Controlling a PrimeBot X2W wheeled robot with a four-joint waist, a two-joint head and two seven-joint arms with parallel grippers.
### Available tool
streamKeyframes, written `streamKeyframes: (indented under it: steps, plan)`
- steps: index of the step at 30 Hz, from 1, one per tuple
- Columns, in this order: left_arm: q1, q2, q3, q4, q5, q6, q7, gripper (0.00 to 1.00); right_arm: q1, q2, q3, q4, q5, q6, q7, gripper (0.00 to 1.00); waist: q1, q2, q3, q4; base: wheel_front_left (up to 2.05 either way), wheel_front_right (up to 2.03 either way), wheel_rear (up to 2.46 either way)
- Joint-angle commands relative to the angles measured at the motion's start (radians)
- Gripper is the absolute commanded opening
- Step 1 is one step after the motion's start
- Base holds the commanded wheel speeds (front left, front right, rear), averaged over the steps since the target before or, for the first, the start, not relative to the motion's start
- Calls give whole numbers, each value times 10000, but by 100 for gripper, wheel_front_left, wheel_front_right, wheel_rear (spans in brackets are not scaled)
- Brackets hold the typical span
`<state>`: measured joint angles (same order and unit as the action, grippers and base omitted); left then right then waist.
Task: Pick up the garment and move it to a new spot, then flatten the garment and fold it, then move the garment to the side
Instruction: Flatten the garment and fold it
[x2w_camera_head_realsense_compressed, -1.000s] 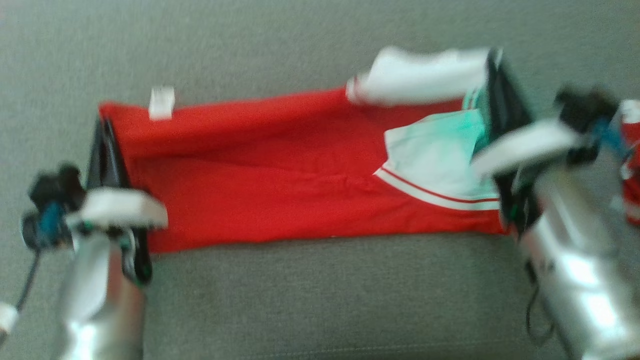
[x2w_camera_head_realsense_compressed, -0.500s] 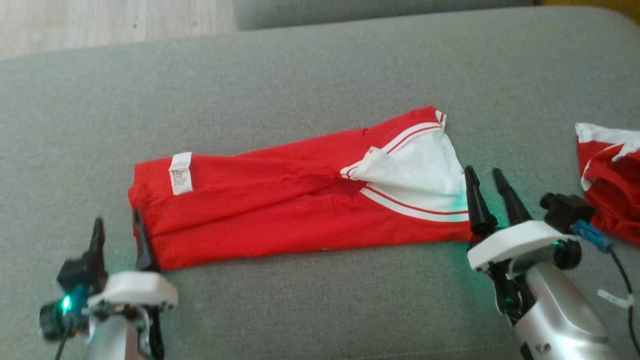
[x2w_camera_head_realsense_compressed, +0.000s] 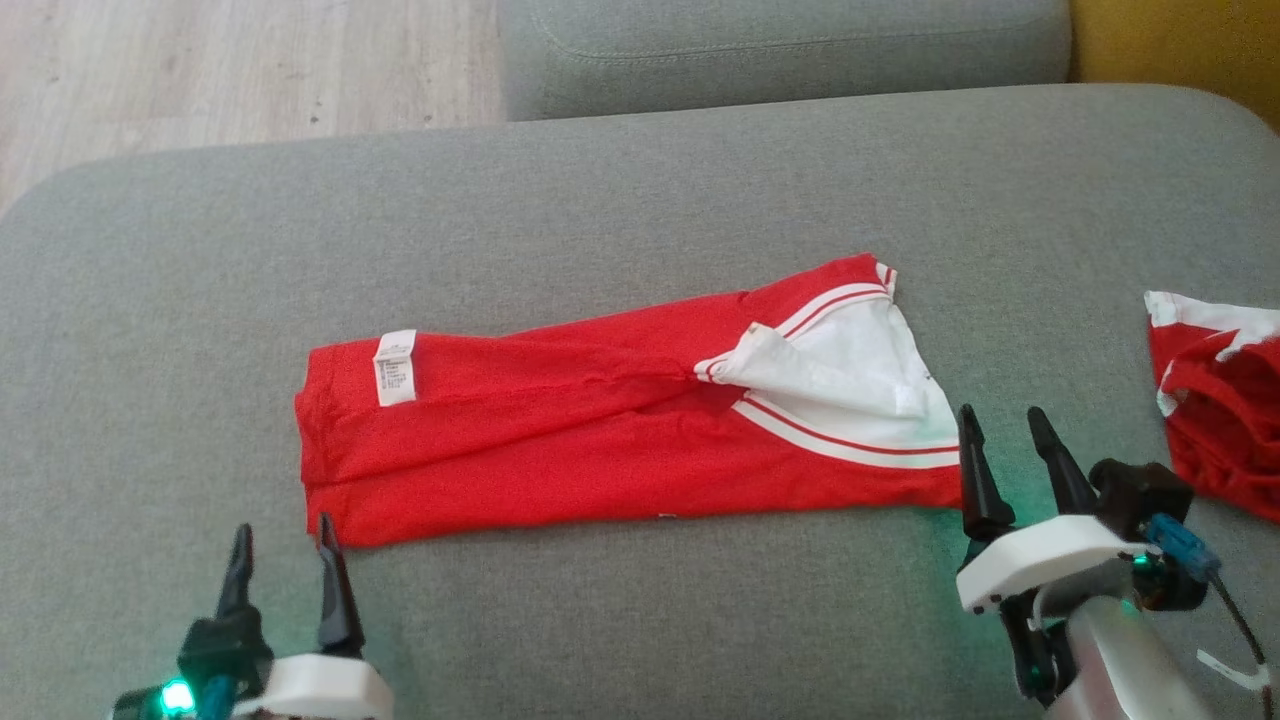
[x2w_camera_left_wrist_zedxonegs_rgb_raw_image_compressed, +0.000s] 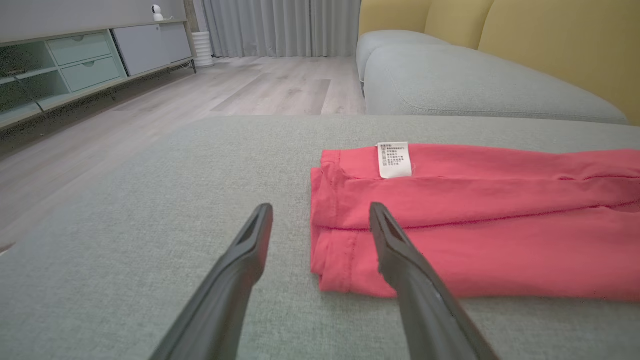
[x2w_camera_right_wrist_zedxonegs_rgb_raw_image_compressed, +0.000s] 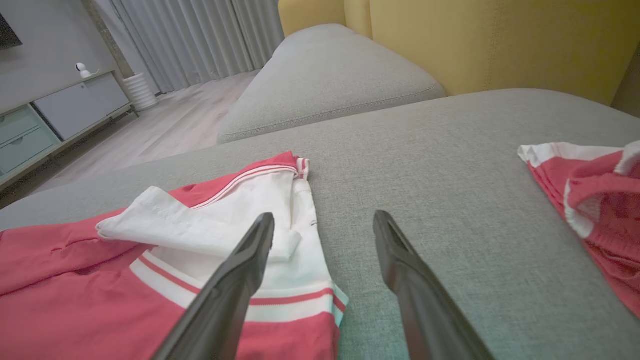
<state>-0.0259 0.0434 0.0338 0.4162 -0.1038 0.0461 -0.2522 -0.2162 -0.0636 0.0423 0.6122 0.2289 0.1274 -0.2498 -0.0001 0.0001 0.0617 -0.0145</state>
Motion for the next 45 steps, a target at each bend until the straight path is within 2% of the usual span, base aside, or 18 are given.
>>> streamKeyframes:
  steps: [1, 5, 10, 16, 20, 24, 27, 28, 29, 32, 37, 45]
  plan:
    - [-162, 71, 116, -368, -117, 136, -95, 100, -272, 79, 98, -231, -45, 33, -118, 100, 1, -1, -6, 58, 0, 0, 0]
    - [-223, 70, -167, -457, -313, 252, -95, 100, -494, 118, 198, 29, -176, 33, -119, 100, 1, -1, 160, 159, 0, 0, 0]
    - [-509, 69, -471, -471, -452, 301, -95, 100, -1506, 129, 475, 971, -22, 33, -71, 100, 1, -1, 562, 347, 0, 0, 0]
    - [-905, 69, -1146, -285, -538, 157, -95, 100, -2825, 131, 318, 2632, 442, 33, 381, 100, 1, -1, 1075, 789, 0, 0, 0]
    - [-1070, 69, -1478, -251, -726, 243, -95, 100, -3215, 132, 161, 3845, 404, 33, 713, 100, 1, -1, 1290, 1091, 0, 0, 0]
    - [-1082, 69, -1607, -210, -809, 296, -95, 100, -3143, 132, 1044, 4162, 1631, 33, 951, 100, 1, -1, 1353, 1241, 0, 0, 0]
    - [-1046, 69, -1579, -201, -842, 322, -95, 100, -2923, 132, 2078, 3880, 2589, 33, 1005, 100, 1, -1, 1324, 1271, 0, 0, 0]
    - [-1026, 69, -1565, -191, -844, 319, -95, 100, -2854, 132, 2404, 3785, 2845, 33, 1046, 72, 1, -1, 1307, 1261, 0, 0, 0]
    - [-1005, 69, -1548, -180, -846, 311, -95, 100, -2805, 132, 2657, 3730, 3052, 33, 1045, 3, 1, -1, 1284, 1240, 0, 0, 0]
    - [-965, 68, -1552, -143, -877, 268, -95, 100, -2876, 133, 2817, 4083, 3129, 33, 791, 0, 1, -1, 1218, 1172, 0, 0, 0]
    - [-929, 68, -1683, -187, -887, 196, -95, 100, -3187, -57, 2405, 4528, 3094, 33, 193, 0, 1, -1, 1080, 1022, 0, 0, 0]
    - [-661, 68, -1940, -74, -996, 61, -95, 100, -3435, -1102, 1264, 4486, 2879, 33, -111, 0, 1, -1, 578, 446, 0, 0, 0]
